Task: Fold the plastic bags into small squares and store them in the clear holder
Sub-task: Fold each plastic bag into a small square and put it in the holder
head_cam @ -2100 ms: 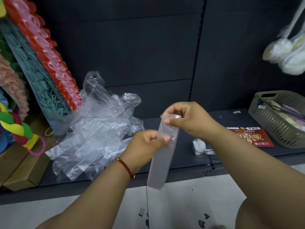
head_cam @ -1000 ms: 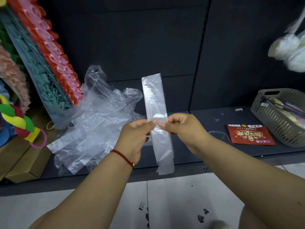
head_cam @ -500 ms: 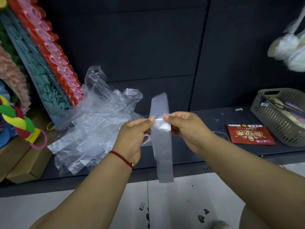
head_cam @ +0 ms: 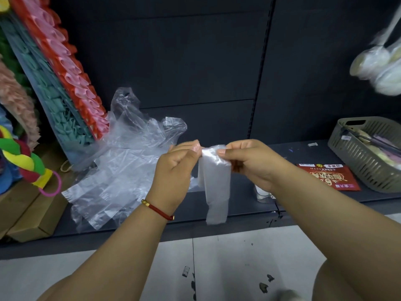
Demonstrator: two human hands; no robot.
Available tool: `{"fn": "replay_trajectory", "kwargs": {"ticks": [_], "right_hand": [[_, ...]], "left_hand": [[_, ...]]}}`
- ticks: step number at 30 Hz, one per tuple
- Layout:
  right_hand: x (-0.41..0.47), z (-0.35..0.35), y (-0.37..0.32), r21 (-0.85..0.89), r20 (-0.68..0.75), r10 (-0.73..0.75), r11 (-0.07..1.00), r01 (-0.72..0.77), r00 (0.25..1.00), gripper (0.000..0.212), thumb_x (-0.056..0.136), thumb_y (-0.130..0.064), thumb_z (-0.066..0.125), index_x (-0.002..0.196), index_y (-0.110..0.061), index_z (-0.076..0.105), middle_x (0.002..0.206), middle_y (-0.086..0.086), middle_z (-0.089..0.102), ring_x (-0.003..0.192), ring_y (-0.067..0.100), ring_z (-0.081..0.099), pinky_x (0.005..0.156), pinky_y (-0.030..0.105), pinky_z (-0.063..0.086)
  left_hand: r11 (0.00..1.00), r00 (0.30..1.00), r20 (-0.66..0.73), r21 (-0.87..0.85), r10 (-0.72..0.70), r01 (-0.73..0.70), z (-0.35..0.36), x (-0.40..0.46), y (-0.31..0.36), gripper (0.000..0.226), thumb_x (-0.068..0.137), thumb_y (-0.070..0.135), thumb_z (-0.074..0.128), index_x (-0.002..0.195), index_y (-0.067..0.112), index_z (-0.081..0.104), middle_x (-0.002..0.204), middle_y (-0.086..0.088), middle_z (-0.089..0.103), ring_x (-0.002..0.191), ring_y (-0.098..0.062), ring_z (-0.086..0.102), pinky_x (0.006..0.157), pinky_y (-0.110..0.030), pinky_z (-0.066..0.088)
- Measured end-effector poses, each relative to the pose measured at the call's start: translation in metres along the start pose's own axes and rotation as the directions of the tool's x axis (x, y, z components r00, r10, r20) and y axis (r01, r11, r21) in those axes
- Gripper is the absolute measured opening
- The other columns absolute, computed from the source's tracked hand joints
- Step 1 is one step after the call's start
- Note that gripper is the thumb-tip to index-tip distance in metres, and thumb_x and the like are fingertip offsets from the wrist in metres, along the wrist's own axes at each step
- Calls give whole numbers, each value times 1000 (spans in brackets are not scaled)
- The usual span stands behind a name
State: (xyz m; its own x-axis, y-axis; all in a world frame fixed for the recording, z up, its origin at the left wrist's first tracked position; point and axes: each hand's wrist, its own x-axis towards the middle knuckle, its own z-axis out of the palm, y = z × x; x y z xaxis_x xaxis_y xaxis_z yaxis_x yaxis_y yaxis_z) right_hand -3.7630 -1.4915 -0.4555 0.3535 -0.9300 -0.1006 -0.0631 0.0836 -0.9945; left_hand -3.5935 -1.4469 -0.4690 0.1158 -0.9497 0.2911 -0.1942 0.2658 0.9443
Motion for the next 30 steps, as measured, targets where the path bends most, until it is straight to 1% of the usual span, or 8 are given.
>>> {"fn": "replay_trajectory", "kwargs": {"ticks": [2,5,10,15,18,24,27,30], "right_hand": [[0,-1,0,17,-3,-8,1000,8,1000,20,90,-17,65,71,-9,65,71,3,66,73,18,57,75,25,49],[1,0,5,-9,-20,-9,1000,9,1000,13,83,-19,74,74,-12,67,80,6,68,81,20,58,84,33,48],[3,2,10,7,-95,-31,999,32,995,12,80,-16,76,74,-11,67,79,4,70,81,18,63,92,36,51],[1,5,10,39,-78,-61,997,65,995,11,84,-12,72,75,-9,66,73,1,70,70,12,66,74,25,52],[0,8,10,61,-77,-68,995,73,995,12,86,-8,70,74,-8,66,71,2,70,69,13,66,71,23,52],[0,10,10,42,-86,-98,994,102,991,13,88,-6,68,75,-7,64,66,-2,68,63,9,64,66,20,52],[0,11,10,77,-98,-89,992,96,991,8,86,-3,69,85,-7,62,72,3,70,67,13,65,68,23,53],[1,12,11,119,-114,-61,990,75,992,25,83,1,72,100,-11,57,80,7,72,76,18,67,73,29,53]], "left_hand": [[998,1000,-21,-60,-9,8,3,-3,2,31,101,18,48,88,15,75,95,6,74,95,1,65,87,-13,46],[973,994,-6,-206,-111,108,6,-3,3,34,102,22,46,93,4,74,95,-15,74,92,-28,70,85,-36,57],[910,975,45,-351,-218,220,7,-2,7,22,98,13,53,93,5,74,95,-15,75,91,-28,72,82,-37,59],[963,990,-5,-231,-142,137,6,-3,3,7,88,0,65,88,-1,72,98,-30,67,91,-40,68,88,-57,54],[969,988,-41,-204,-149,138,6,-3,4,12,85,-5,66,85,4,74,93,-24,71,88,-31,70,84,-50,57],[975,983,-80,-162,-164,149,5,1,-3,20,81,-2,73,98,8,76,91,-8,76,88,-27,73,82,-42,60],[985,986,-97,-125,-133,120,5,1,-4,22,79,-1,75,97,11,76,89,-4,77,85,-21,74,77,-33,60],[990,987,-115,-95,-114,103,5,1,-3,22,78,-1,77,92,16,75,86,-2,77,82,-17,73,75,-28,59]]}}
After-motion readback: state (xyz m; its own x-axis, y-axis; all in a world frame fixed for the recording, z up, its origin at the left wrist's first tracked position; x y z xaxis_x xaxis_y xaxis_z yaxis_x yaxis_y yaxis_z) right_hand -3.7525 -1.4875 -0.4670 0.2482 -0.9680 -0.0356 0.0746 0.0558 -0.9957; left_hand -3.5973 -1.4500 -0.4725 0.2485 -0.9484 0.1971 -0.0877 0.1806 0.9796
